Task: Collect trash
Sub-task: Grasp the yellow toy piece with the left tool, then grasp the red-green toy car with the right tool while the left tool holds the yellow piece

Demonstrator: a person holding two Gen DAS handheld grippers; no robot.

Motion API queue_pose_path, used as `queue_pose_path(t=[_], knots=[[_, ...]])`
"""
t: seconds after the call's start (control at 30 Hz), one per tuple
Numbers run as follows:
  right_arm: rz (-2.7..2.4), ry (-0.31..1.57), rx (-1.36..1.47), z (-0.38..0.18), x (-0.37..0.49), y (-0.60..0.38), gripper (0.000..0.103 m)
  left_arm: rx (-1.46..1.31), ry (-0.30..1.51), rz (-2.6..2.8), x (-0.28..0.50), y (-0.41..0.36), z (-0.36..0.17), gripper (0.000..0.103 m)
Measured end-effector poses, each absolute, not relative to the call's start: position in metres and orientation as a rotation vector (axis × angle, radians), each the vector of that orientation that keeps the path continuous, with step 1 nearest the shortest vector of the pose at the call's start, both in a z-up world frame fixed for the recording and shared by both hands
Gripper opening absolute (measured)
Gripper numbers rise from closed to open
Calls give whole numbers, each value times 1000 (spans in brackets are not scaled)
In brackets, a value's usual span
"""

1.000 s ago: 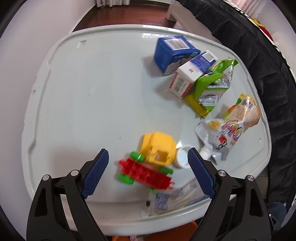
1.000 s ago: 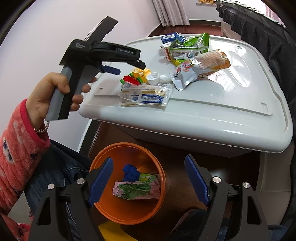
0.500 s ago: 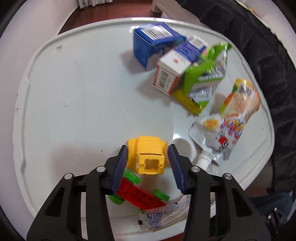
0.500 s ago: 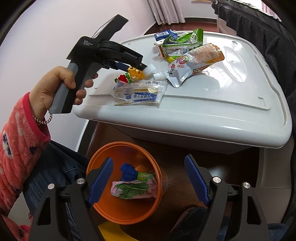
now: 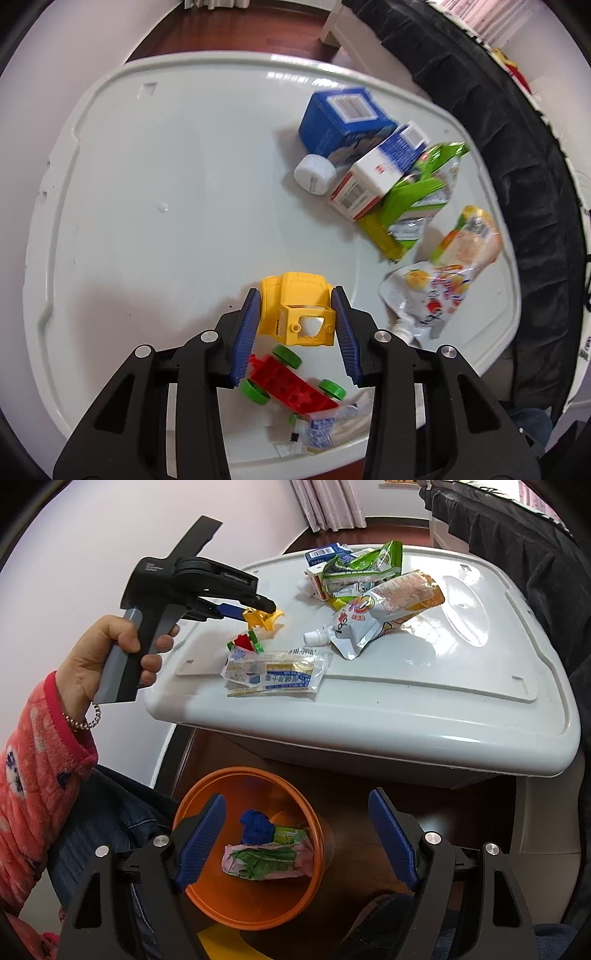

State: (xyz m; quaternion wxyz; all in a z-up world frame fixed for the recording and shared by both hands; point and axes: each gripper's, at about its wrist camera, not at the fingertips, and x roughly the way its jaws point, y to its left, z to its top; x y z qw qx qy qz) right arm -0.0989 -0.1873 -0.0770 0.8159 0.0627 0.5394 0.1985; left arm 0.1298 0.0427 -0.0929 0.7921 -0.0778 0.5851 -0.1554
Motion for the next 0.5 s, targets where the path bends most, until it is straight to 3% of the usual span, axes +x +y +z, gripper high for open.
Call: queue_pose_path(t=[0.5], knots=[[447,1036,-46,-63,-17,-113,78,-189,1115,-295,113,68,-47,39]])
